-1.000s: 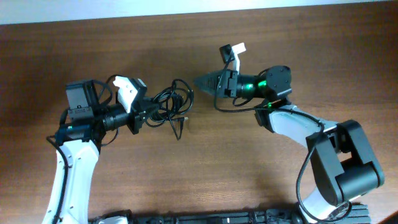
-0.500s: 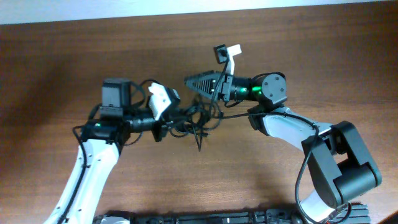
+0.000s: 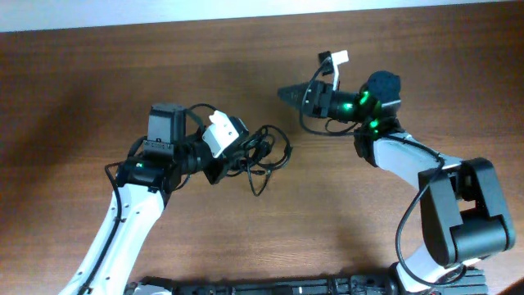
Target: Untangle cables
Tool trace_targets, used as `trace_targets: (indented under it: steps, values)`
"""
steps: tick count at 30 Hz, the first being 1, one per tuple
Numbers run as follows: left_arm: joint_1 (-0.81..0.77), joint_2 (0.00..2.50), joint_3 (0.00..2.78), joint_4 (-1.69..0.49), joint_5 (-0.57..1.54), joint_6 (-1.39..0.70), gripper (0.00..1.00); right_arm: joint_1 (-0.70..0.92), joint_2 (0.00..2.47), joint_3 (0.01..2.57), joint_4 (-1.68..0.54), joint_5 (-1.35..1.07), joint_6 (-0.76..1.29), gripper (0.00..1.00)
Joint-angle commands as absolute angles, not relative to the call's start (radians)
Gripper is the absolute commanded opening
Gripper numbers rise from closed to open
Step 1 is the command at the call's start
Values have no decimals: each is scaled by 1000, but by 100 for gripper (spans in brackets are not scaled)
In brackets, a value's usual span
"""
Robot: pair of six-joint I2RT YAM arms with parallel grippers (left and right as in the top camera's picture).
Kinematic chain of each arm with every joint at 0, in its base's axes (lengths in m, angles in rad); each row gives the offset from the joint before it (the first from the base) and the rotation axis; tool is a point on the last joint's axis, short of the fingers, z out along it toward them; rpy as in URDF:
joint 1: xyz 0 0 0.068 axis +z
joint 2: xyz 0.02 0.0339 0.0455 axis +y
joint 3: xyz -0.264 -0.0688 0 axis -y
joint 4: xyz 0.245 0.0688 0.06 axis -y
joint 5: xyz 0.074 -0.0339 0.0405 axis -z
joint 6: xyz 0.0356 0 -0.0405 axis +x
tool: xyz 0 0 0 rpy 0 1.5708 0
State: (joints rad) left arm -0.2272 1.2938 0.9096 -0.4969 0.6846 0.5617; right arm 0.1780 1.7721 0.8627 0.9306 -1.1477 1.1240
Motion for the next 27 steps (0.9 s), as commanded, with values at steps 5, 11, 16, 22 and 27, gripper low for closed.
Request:
trace_targets:
  steps: [5,11,16,22,27]
  values:
    - [-220,1282,919,-423,647,576,0,278,1763,868,898,-1301,1077,59]
    - [-220,1282,919,-412,649,573,0,329,1763,868,789,-1222,1052,59]
    - [-220,1282,919,-393,646,573,0,334,1763,868,665,-1165,957,60]
    - [-220,1282,919,-372,647,573,0,334,1763,868,580,-1132,865,60]
    - [-220,1282,919,-370,647,574,0,348,1763,868,513,-1109,845,66]
